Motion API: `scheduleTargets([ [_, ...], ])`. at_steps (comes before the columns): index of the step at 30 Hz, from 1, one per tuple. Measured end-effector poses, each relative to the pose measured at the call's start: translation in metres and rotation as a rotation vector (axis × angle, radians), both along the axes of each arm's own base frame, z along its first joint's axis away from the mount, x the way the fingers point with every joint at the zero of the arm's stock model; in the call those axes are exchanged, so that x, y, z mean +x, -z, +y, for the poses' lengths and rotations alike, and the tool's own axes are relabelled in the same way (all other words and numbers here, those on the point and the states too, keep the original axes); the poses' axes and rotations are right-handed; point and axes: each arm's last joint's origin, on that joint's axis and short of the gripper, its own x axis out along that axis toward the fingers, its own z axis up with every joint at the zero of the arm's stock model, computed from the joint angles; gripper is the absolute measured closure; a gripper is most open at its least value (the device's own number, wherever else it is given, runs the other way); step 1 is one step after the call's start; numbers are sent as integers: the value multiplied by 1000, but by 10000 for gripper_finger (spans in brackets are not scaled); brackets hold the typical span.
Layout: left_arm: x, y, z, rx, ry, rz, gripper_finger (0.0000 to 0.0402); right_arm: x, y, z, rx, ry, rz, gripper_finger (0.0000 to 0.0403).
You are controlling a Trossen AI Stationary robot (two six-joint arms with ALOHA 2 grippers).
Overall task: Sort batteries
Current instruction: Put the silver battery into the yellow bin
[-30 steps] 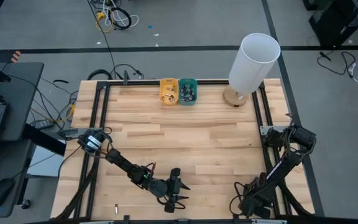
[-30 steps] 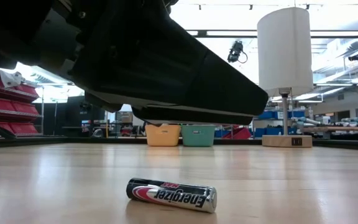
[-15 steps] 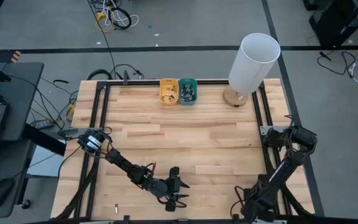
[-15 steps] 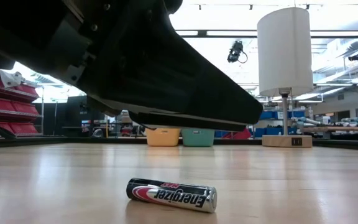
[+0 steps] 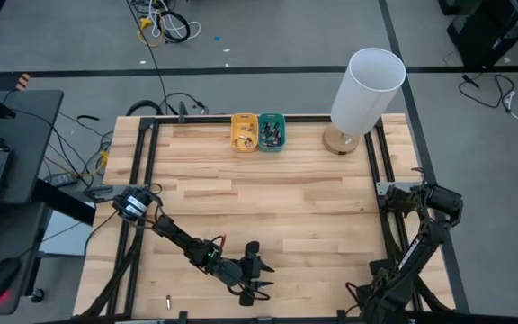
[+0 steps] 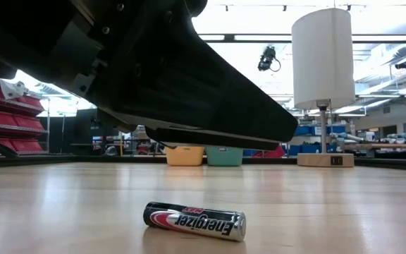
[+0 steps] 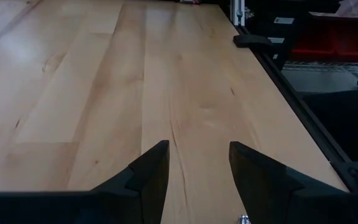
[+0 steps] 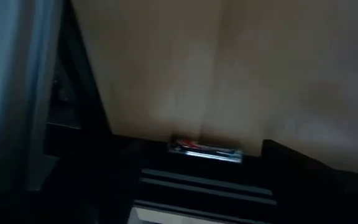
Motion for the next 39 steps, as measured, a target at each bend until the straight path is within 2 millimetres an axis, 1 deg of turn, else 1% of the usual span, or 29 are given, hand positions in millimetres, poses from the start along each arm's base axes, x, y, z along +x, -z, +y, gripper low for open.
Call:
scheduleTargets([
  [3,0,0,0,0,0,0,218,-3,0,3,4,11,-5,70],
  [6,0,0,0,-4,-2,0,218,-5,0,6,12,10,-8,58],
  [9,0,0,0,-20,-7,3,218,-8,0,9,28,-3,-26,59],
  [18,0,1,0,-16,-12,15,218,-16,3,7,-39,10,-55,74],
  [22,0,1,2,-20,-77,2,218,-19,3,9,-49,10,-70,78],
  [30,0,0,4,7,-140,-17,218,-21,2,8,-64,-19,-88,81],
  [32,1,-2,5,12,-191,-43,218,-20,2,6,-63,-46,-85,86],
  [35,1,-3,6,17,-231,-63,218,-17,1,-1,-106,-61,-61,94],
  [39,1,-3,6,19,-236,-60,218,-13,0,-17,-238,-83,-50,104],
])
